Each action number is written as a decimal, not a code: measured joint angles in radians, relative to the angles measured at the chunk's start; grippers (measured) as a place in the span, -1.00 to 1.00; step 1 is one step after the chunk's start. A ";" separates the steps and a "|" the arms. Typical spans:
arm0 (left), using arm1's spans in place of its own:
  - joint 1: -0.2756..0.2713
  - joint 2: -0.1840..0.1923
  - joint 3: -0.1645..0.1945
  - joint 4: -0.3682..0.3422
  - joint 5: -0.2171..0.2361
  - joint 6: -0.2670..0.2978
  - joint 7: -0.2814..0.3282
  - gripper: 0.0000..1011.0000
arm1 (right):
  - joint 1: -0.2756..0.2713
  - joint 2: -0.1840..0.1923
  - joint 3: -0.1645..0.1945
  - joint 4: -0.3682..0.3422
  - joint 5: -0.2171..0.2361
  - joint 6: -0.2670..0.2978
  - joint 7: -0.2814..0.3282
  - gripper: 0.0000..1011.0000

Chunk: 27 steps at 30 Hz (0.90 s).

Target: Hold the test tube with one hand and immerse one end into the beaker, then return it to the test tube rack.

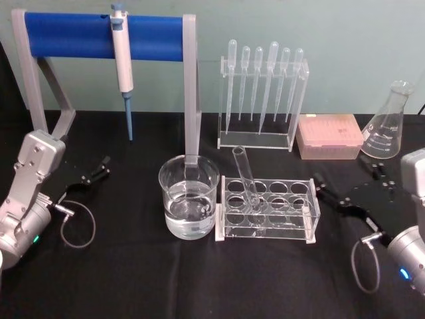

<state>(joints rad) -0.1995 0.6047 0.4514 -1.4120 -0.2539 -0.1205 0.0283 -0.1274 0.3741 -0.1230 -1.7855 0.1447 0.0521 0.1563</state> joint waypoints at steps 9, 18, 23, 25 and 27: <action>0.000 0.000 0.000 0.000 0.000 0.000 0.000 0.98 | 0.007 -0.084 0.049 0.114 -0.083 -0.082 -0.142 0.98; 0.000 0.000 0.000 0.000 0.000 0.000 0.000 0.98 | 0.023 -0.098 0.052 0.146 -0.077 -0.115 -0.120 0.98; 0.000 0.000 0.000 0.000 0.000 0.000 0.000 0.98 | 0.021 -0.096 0.052 0.143 -0.078 -0.112 -0.121 0.98; 0.000 0.000 0.000 0.000 0.000 0.000 0.000 0.98 | 0.020 -0.096 0.052 0.142 -0.078 -0.111 -0.121 0.98; 0.000 0.000 0.000 0.000 0.000 0.000 0.000 0.98 | 0.020 -0.095 0.051 0.141 -0.078 -0.109 -0.122 0.98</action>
<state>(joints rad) -0.1995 0.6047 0.4514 -1.4120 -0.2539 -0.1205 0.0283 -0.1078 0.2788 -0.0717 -1.6447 0.0667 -0.0573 0.0342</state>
